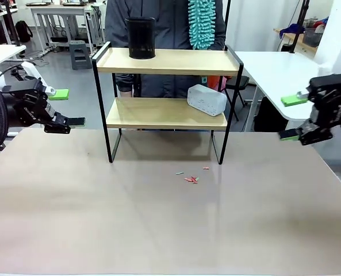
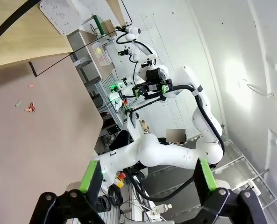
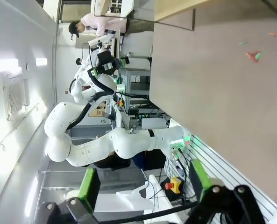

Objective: Clean the shelf.
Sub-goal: Hand the Duster back to the human.

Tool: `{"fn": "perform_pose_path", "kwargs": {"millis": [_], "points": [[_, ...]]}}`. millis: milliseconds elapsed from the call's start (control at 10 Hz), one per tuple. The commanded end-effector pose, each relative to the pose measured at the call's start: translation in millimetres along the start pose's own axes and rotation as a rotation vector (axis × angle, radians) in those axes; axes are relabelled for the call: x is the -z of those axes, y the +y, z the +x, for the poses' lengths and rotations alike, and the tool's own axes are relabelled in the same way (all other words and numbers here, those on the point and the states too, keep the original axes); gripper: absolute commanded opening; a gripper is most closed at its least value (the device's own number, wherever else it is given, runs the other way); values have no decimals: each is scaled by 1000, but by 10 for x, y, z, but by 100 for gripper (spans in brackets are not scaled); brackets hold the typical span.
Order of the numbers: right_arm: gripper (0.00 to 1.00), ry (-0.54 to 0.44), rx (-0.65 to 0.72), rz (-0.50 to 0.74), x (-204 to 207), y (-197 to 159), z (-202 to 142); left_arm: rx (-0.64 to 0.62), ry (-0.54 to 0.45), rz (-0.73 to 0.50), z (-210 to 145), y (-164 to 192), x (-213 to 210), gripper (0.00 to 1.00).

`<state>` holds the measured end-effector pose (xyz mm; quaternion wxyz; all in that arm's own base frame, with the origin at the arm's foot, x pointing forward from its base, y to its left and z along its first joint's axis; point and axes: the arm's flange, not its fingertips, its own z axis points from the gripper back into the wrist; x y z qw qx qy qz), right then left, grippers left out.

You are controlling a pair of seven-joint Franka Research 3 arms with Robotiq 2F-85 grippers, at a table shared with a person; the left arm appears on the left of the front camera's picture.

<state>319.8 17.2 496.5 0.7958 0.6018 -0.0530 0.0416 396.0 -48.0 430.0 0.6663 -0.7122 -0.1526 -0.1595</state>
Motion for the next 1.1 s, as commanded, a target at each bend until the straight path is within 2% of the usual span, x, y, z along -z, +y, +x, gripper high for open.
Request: {"fn": "perform_pose_path", "kwargs": {"millis": [0, 1000], "points": [[100, 5, 1, -2, -15, 26, -36, 5, 1, -17, 16, -26, -17, 100], [100, 5, 1, -2, -15, 26, -36, 5, 1, -17, 16, -26, -17, 100]]}}
